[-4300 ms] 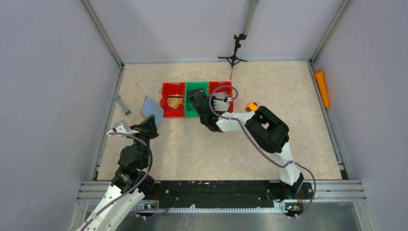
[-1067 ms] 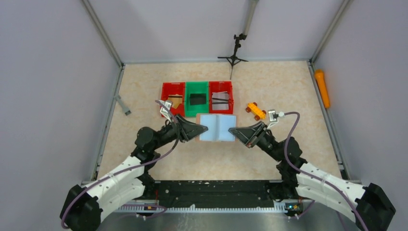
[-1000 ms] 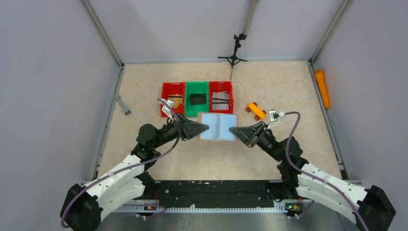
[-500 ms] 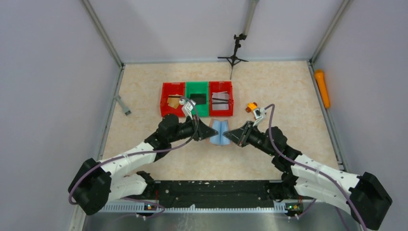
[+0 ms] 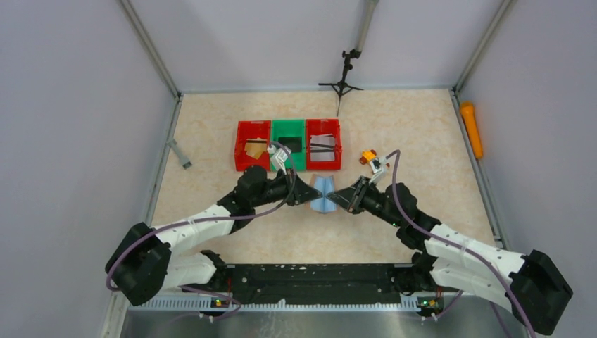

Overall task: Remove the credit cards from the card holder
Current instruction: Close the card holder at the center of the board.

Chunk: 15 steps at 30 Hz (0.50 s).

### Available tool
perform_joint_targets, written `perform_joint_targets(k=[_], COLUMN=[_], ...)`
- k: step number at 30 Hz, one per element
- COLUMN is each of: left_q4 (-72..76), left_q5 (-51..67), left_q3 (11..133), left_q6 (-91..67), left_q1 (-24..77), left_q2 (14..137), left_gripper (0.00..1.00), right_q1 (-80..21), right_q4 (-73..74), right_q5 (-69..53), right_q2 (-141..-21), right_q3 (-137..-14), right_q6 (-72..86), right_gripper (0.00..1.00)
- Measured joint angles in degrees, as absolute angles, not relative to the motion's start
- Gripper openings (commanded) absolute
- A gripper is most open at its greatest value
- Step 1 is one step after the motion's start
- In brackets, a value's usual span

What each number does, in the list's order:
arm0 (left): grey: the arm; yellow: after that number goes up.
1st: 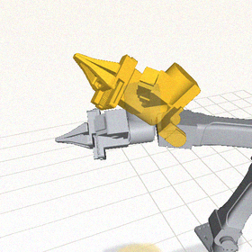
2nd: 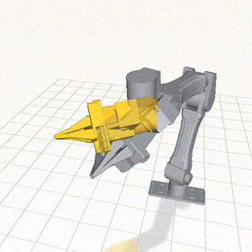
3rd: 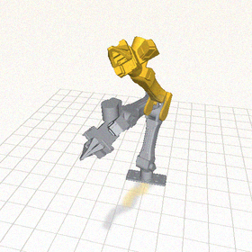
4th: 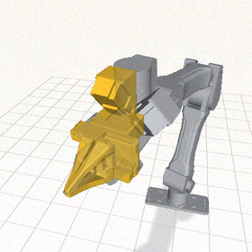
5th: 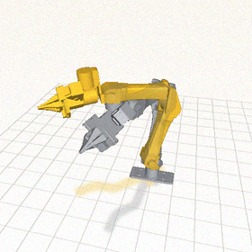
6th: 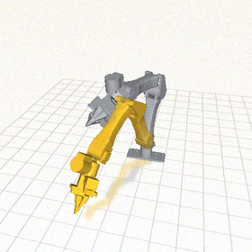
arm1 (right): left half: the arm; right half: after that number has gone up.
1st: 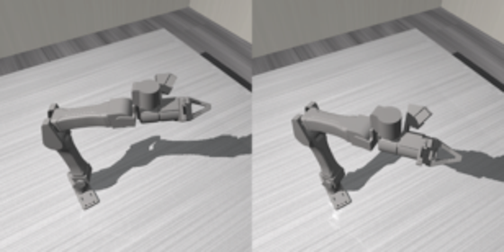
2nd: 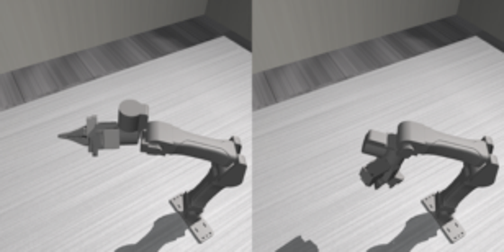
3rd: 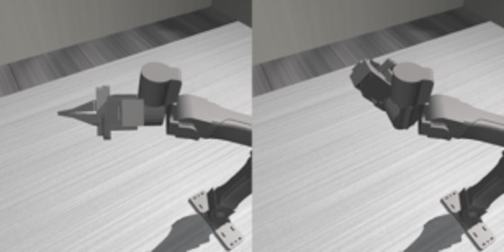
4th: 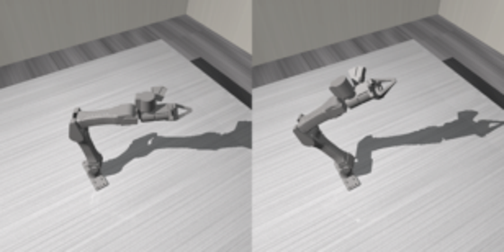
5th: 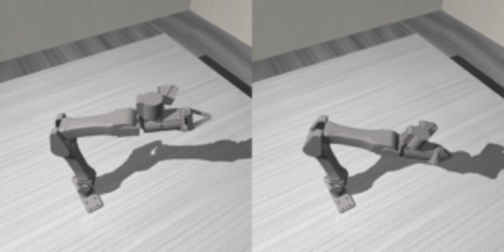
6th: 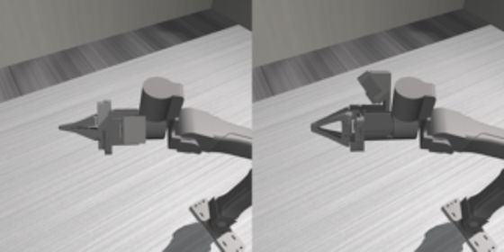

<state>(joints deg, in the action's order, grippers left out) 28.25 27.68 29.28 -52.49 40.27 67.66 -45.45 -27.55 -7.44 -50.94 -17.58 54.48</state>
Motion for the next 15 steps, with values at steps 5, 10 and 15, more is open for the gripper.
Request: perform_joint_targets(k=[5,10,15], left_q4=[23.57,21.80,22.48], left_q5=[24.75,24.69,26.68], left_q3=[32.01,35.90,36.07], left_q6=[-49.76,-47.55,-47.33], left_q1=[41.74,43.94,44.36], left_q2=[70.50,78.15,85.71], left_gripper=[0.28,0.43,0.45], right_q1=[-45.58,-45.58,-45.58], right_q4=[-8.93,5.89,15.46], right_q5=[-2.31,4.08,7.99], right_q2=[-48.75,-49.52,-55.66], right_q3=[-24.32,-30.94,-35.92], right_q6=[50.57,46.19,42.52], right_gripper=[0.00,0.00,0.07])
